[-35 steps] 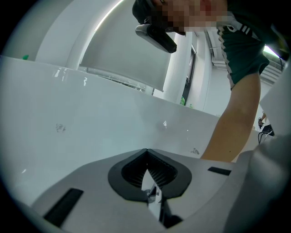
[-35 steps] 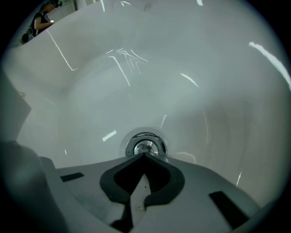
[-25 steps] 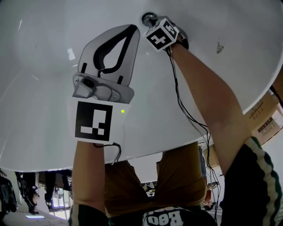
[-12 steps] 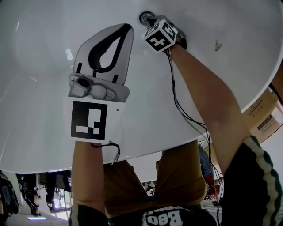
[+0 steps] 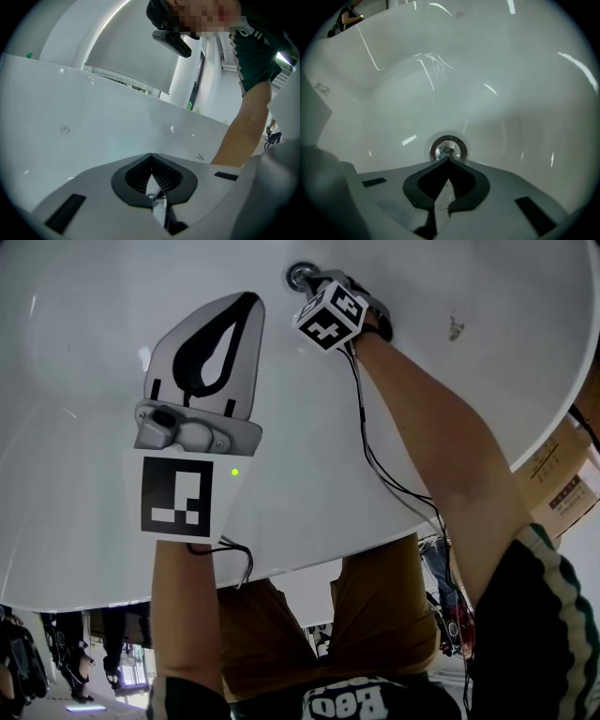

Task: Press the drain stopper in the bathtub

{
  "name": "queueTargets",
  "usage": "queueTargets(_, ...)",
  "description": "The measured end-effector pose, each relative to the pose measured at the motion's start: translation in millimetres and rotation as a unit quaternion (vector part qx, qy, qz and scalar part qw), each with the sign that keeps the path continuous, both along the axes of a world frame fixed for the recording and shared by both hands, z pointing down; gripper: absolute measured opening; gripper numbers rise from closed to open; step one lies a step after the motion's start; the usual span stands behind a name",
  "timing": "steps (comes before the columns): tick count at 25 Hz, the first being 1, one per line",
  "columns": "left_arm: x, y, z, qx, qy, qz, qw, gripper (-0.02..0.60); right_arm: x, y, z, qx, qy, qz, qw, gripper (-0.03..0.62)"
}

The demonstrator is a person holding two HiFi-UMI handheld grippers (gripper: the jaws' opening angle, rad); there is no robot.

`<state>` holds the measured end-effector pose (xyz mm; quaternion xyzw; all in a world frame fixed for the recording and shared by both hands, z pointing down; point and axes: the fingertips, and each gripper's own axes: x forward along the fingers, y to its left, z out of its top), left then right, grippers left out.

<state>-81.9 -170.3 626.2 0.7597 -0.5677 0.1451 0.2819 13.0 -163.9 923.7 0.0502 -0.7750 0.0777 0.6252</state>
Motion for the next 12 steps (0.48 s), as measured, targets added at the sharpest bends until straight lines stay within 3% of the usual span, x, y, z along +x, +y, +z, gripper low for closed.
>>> queueTargets(12,1,-3,-15,0.004,0.002,0.007,1.0000,0.006,-4,-3,-19,0.001,-0.015,0.018,1.000,0.011)
